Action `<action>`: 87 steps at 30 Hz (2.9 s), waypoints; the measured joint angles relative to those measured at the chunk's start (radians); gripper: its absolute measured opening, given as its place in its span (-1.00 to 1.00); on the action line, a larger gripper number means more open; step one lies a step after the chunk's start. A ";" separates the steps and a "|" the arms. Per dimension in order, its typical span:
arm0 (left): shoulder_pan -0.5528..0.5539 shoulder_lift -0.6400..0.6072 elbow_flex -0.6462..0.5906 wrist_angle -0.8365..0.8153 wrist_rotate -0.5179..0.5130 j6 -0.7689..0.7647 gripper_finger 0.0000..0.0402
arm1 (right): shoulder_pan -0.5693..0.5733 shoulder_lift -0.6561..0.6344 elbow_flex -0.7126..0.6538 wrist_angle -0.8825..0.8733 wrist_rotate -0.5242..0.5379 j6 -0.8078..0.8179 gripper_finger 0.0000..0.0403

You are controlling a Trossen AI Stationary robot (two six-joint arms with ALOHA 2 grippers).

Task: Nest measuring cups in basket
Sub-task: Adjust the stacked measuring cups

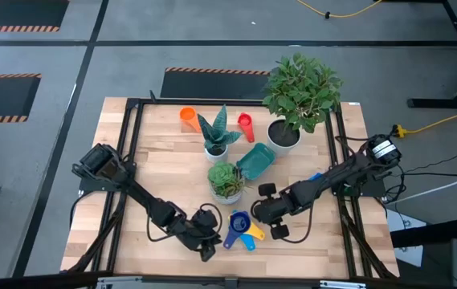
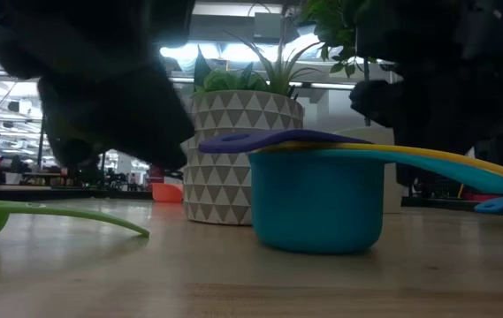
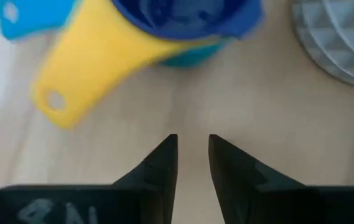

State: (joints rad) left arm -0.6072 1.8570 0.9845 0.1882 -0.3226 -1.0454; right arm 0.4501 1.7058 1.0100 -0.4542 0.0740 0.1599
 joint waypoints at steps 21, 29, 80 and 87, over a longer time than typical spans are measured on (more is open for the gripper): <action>0.092 0.002 0.000 0.123 0.030 -0.027 -0.57 | 0.027 0.000 -0.087 0.357 -0.102 0.046 -0.53; 0.092 0.002 0.000 0.164 0.056 -0.078 -0.57 | 0.027 0.000 -0.087 0.425 -0.101 0.049 -0.53; 0.125 0.002 0.001 0.103 0.108 -0.080 -0.57 | 0.030 0.114 -0.086 0.597 -0.074 0.207 -0.53; 0.124 0.002 0.001 0.109 0.109 -0.081 -0.57 | 0.030 0.114 -0.086 0.640 -0.068 0.233 -0.53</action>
State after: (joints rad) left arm -0.4832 1.8587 0.9859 0.2971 -0.2132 -1.1267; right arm 0.4797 1.8198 0.9237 0.1853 0.0059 0.3926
